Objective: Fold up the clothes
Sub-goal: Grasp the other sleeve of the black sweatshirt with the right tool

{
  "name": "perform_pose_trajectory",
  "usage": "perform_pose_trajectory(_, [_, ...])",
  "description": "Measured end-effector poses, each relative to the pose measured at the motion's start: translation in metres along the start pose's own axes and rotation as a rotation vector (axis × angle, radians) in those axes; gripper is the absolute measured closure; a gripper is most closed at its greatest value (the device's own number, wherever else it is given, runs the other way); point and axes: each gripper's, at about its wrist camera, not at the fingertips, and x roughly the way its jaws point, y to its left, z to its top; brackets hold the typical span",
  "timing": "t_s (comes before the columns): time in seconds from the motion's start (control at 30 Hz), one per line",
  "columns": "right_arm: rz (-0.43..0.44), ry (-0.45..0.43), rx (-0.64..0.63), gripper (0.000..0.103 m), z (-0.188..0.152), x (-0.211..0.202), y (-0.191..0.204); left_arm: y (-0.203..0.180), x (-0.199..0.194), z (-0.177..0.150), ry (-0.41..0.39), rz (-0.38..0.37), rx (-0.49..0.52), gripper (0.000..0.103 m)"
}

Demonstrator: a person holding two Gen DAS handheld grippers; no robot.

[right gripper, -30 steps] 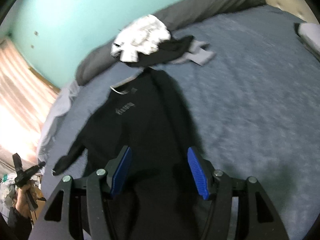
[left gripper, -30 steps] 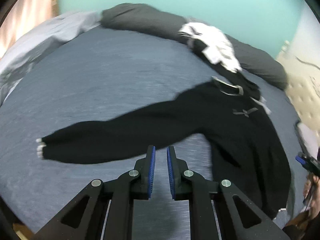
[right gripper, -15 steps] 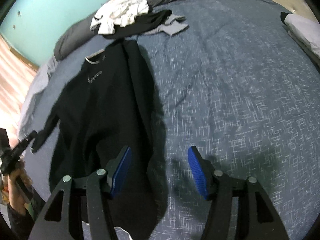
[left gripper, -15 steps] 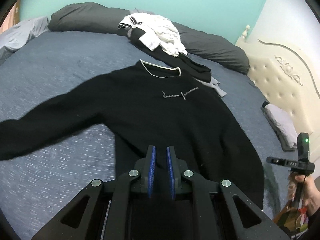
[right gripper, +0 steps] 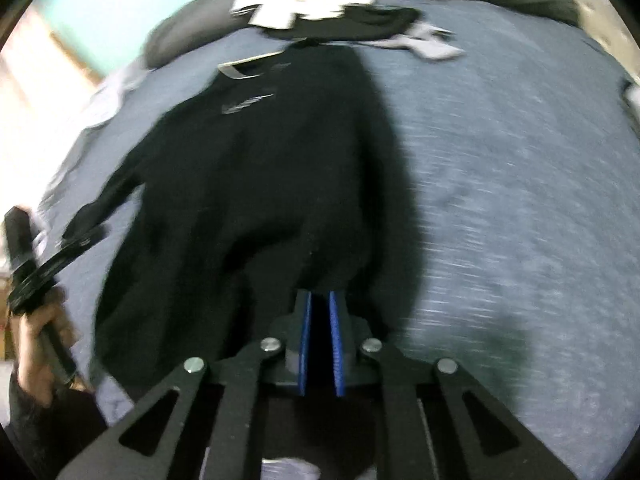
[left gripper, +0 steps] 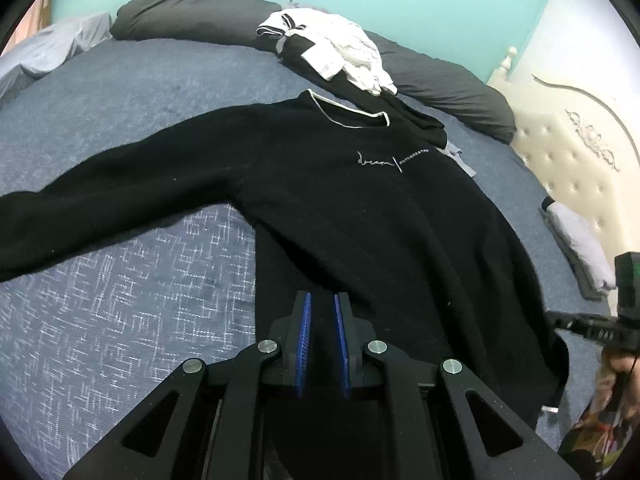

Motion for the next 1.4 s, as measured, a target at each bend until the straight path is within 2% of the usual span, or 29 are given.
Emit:
perform_pose_trajectory(0.07, [0.002, 0.027, -0.04, 0.094, 0.001, 0.012, 0.017, 0.001, 0.001, -0.001, 0.001, -0.001, 0.006, 0.09])
perform_pose_trajectory(0.23, [-0.019, -0.053, 0.011, 0.094, 0.007, 0.0, 0.012, 0.009, 0.006, -0.006, 0.008, 0.009, -0.002, 0.09])
perform_pose_trajectory(0.33, [-0.078, -0.079, 0.053, 0.094, 0.01, -0.009, -0.008, 0.012, 0.009, -0.005, 0.005, 0.008, -0.01, 0.09])
perform_pose_trajectory(0.43, [-0.126, -0.147, 0.19, 0.094, 0.01, -0.022, -0.043, 0.013, 0.008, -0.003, -0.003, -0.004, -0.017, 0.09])
perform_pose_trajectory(0.5, [-0.132, -0.135, 0.275, 0.094, 0.012, -0.017, -0.067, 0.013, 0.008, -0.003, -0.004, -0.007, -0.014, 0.09])
perform_pose_trajectory(0.57, [-0.14, -0.099, 0.295, 0.087, 0.012, -0.008, -0.079, 0.012, 0.009, -0.003, -0.001, -0.008, -0.012, 0.09])
perform_pose_trajectory(0.67, [-0.119, -0.039, 0.282, 0.064, 0.016, 0.006, -0.083, 0.011, 0.011, -0.003, 0.002, -0.008, -0.01, 0.09])
perform_pose_trajectory(0.87, [-0.07, -0.022, 0.268, 0.064, 0.013, 0.022, -0.083, 0.011, 0.013, -0.002, 0.005, -0.01, -0.01, 0.09])
perform_pose_trajectory(0.93, [-0.058, -0.02, 0.259, 0.07, 0.013, 0.024, -0.082, 0.01, 0.014, -0.002, 0.007, -0.008, -0.006, 0.09])
perform_pose_trajectory(1.0, [-0.051, -0.025, 0.247, 0.086, 0.014, 0.024, -0.079, 0.011, 0.014, -0.002, 0.007, -0.006, -0.008, 0.09])
perform_pose_trajectory(1.07, [-0.044, -0.03, 0.235, 0.096, 0.015, 0.023, -0.077, 0.011, 0.014, -0.002, 0.008, -0.003, -0.012, 0.09])
perform_pose_trajectory(1.27, [-0.044, -0.073, 0.19, 0.1, 0.024, 0.001, -0.075, 0.01, 0.016, -0.003, 0.011, 0.001, -0.011, 0.09])
perform_pose_trajectory(1.4, [-0.083, -0.113, 0.157, 0.101, 0.037, -0.026, -0.083, 0.01, 0.016, -0.004, 0.014, 0.006, -0.007, 0.09])
